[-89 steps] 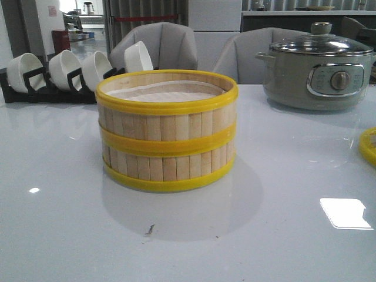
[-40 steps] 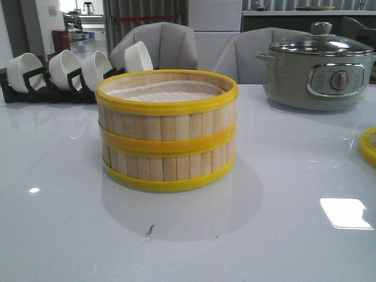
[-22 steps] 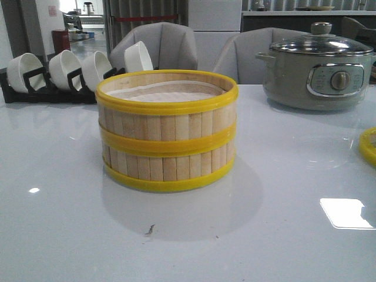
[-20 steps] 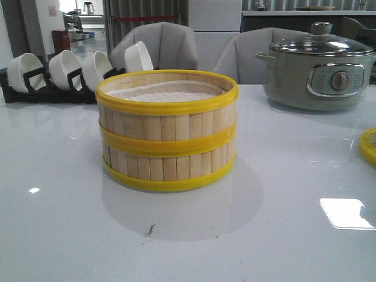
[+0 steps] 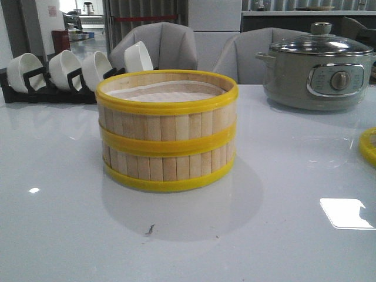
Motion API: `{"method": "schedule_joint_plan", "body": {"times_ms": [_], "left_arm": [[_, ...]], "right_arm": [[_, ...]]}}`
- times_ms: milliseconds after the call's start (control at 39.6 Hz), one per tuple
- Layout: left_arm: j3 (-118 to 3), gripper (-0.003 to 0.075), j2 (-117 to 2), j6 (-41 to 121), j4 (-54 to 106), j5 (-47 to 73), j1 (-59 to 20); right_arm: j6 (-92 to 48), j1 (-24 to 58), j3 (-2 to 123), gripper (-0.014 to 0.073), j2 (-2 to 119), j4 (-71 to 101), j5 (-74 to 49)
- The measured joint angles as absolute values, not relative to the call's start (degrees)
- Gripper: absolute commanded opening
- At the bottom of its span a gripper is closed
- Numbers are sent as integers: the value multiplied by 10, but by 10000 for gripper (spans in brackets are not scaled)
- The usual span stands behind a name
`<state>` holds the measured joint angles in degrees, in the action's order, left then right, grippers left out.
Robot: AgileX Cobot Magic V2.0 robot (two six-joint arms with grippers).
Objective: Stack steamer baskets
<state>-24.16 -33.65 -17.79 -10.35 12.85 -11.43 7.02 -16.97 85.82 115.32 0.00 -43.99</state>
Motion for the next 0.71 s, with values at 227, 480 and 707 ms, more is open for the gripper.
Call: {"method": "schedule_joint_plan", "body": {"times_ms": [227,480,707], "left_arm": [[-242,94,-337,-178,-103,129,-114],[-242,94,-337,-178,-103,129,-114],[-242,94,-337,-178,-103,129,-114]], "right_arm": [[70,-170,862,288,1151,0,-445],[70,-170,864,288,1145,-4,-455],[70,-170,864,288,1137,-4,-463]]}}
